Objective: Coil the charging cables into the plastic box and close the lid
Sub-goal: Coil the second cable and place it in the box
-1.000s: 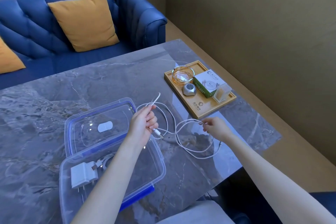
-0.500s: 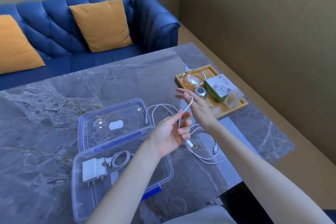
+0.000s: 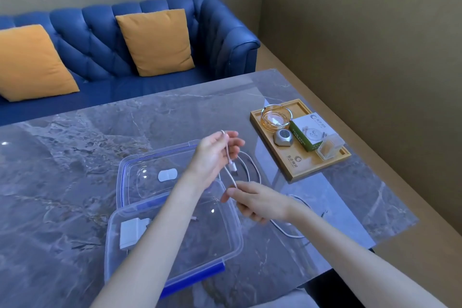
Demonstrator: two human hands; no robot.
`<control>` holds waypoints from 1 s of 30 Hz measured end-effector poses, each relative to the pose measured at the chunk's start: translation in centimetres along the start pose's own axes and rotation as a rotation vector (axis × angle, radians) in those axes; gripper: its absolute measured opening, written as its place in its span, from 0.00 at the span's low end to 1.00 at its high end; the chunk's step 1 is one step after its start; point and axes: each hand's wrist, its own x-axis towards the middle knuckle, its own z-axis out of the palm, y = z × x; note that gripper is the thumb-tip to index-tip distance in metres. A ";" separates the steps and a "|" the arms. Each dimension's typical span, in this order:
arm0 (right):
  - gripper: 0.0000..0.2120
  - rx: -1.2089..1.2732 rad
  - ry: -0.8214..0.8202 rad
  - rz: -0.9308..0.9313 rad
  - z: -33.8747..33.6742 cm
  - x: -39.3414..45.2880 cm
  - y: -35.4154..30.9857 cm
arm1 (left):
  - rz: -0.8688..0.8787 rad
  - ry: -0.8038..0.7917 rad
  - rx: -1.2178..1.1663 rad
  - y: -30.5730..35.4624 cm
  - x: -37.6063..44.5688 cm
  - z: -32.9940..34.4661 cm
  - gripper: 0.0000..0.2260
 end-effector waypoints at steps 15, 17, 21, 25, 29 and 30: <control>0.12 -0.109 0.355 -0.421 -7.1 -2.3 -3.8 | -0.336 -0.438 -0.393 -1.1 -4.0 1.3 0.16; 0.09 0.128 0.431 -0.449 -6.8 -1.7 -2.8 | -0.338 -0.611 -0.613 -0.6 -4.0 1.3 0.19; 0.10 0.411 0.435 -0.382 -5.1 0.1 -0.8 | -0.233 -0.452 -0.562 0.6 -4.4 2.4 0.13; 0.15 0.404 0.324 -0.259 -2.3 0.9 0.5 | -0.128 -0.206 -0.569 1.4 -3.0 2.5 0.13; 0.13 0.185 0.092 -0.188 -0.1 0.5 0.2 | -0.032 -0.043 -0.381 0.4 -1.3 1.4 0.12; 0.12 0.156 0.042 -0.160 0.0 0.2 -0.1 | -0.005 -0.020 -0.312 0.1 -1.1 0.9 0.12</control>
